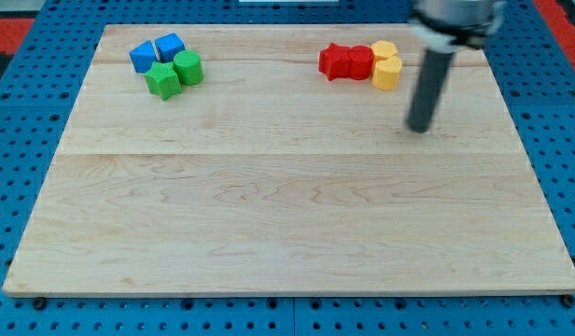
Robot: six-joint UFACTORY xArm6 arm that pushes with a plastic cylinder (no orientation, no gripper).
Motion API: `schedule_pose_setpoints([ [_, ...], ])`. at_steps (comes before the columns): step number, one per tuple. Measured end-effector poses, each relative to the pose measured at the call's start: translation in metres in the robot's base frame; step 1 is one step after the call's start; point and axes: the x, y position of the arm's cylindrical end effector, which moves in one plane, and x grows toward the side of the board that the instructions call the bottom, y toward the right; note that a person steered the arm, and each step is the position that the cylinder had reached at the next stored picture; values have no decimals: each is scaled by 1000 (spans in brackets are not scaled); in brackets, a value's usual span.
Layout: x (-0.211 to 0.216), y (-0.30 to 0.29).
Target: Separate the heart from group of blocks
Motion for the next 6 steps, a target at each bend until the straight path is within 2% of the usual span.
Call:
schedule_pose_setpoints([
  [1, -63, 33],
  [2, -127, 12],
  [3, -112, -47],
  [4, -95, -131],
  [5, -112, -117],
  [6, -150, -110],
])
